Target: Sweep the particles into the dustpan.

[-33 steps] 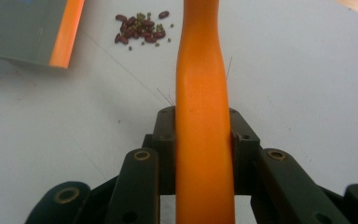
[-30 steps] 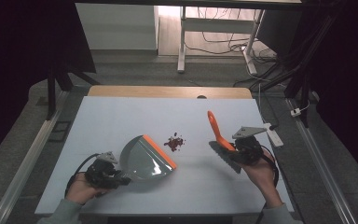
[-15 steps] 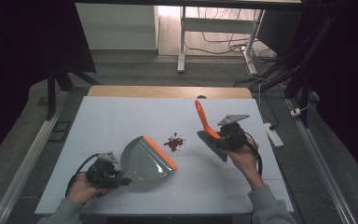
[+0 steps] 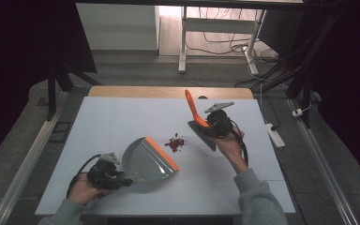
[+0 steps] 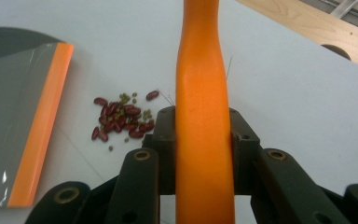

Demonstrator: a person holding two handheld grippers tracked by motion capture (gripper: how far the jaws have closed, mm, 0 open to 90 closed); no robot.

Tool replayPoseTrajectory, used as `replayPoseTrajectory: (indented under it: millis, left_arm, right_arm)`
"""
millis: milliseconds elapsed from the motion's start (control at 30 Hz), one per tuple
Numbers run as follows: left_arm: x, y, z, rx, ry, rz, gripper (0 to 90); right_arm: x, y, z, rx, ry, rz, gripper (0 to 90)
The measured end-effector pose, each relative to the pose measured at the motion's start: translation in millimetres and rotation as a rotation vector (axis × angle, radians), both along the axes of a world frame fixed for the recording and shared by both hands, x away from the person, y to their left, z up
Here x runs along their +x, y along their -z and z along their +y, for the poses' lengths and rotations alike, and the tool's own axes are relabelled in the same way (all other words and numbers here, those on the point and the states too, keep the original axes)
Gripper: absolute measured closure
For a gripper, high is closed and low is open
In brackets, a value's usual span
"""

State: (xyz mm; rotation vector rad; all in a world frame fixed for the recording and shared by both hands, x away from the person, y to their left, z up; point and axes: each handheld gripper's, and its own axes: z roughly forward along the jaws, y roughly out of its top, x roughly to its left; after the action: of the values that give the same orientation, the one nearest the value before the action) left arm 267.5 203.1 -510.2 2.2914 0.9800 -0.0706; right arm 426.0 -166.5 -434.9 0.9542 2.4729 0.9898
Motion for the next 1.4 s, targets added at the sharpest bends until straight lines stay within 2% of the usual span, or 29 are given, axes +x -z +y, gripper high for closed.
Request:
replayPoseTrajectory:
  millis: [100, 333, 667, 867, 1400]
  left_arm:
    - [0.1, -0.1, 0.2, -0.005, -0.001, -0.001, 61.5]
    - [1.4, 0.2, 0.8, -0.008, -0.013, -0.001, 61.5]
    - [3.9, 2.5, 0.4, -0.015, -0.019, 0.011, 61.5]
    - [6.6, 4.4, -0.9, -0.015, -0.014, 0.018, 61.5]
    - [14.0, 8.6, -3.2, -0.021, -0.01, 0.045, 61.5]
  right_arm:
    - [6.4, 1.1, 5.1, -0.022, -0.005, -0.002, 70.7]
    - [17.8, 6.1, 12.2, -0.021, -0.008, 0.02, 70.7]
    - [28.9, 10.0, 27.4, -0.063, -0.021, 0.018, 70.7]
    - [34.0, 16.2, 38.1, -0.091, -0.033, 0.016, 70.7]
    - [43.8, 32.9, 53.0, -0.118, -0.032, 0.03, 70.7]
